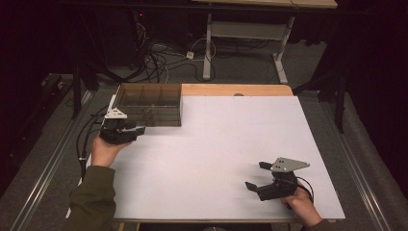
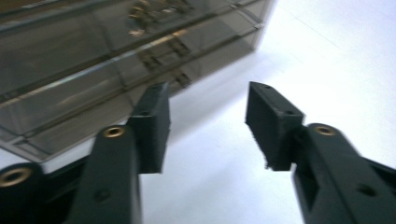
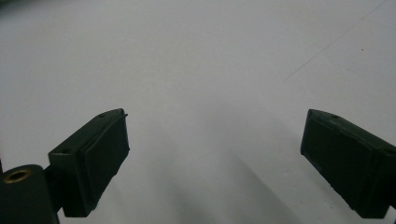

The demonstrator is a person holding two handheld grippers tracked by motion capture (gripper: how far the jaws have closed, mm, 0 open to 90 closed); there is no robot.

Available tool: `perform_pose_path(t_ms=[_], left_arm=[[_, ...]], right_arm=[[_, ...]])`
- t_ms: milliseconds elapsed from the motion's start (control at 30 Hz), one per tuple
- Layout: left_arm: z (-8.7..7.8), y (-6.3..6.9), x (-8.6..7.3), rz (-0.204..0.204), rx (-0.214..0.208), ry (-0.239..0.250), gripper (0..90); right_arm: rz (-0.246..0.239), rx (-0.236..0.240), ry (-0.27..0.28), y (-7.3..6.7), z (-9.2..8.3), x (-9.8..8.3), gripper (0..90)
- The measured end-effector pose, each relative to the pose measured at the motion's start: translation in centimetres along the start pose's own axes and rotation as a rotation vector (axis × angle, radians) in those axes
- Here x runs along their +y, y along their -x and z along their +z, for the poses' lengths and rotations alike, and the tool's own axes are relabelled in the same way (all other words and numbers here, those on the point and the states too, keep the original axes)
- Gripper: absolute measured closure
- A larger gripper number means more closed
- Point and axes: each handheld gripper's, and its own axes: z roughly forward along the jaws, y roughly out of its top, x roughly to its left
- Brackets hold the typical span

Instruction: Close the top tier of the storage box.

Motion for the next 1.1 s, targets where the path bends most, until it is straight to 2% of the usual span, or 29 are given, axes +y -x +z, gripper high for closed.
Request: perform_pose_path(t_ms=[100, 167, 333, 433, 600, 767, 900, 1100], left_arm=[[-0.2, 0.8, -0.3, 0.009, -0.038, 0.01, 40.3], [-0.4, 1.3, -0.5, 0.021, -0.046, 0.022, 37.6], [-0.9, 2.1, -1.1, 0.019, -0.094, 0.063, 32.7], [-1.1, 2.7, -1.4, 0.018, -0.121, 0.083, 26.6], [-1.3, 3.9, -2.2, 0.022, -0.117, 0.083, 14.7], [-1.3, 4.8, -3.2, 0.031, -0.129, 0.091, 13.6], [-1.2, 5.5, -3.8, 0.049, -0.14, 0.075, 4.9], [-1.0, 6.7, -5.0, 0.045, -0.155, 0.056, 0.0]], right_arm=[[-0.002, -0.002, 0.0, 0.0, 0.0, 0.0, 8.5], [-0.001, -0.002, 0.002, 0.1, -0.1, 0.0, 8.5], [-0.003, -0.004, 0.001, 0.1, -0.1, 0.0, 8.5], [-0.001, -0.005, 0.0, 0.1, -0.1, 0.0, 8.5], [-0.002, -0.005, 0.001, 0.1, -0.1, -0.1, 8.6], [-0.002, -0.005, 0.0, 0.1, -0.1, -0.1, 8.5], [-0.003, -0.005, 0.0, 0.2, -0.1, -0.1, 8.6], [-0.003, -0.006, 0.0, 0.1, -0.1, -0.1, 11.3]])
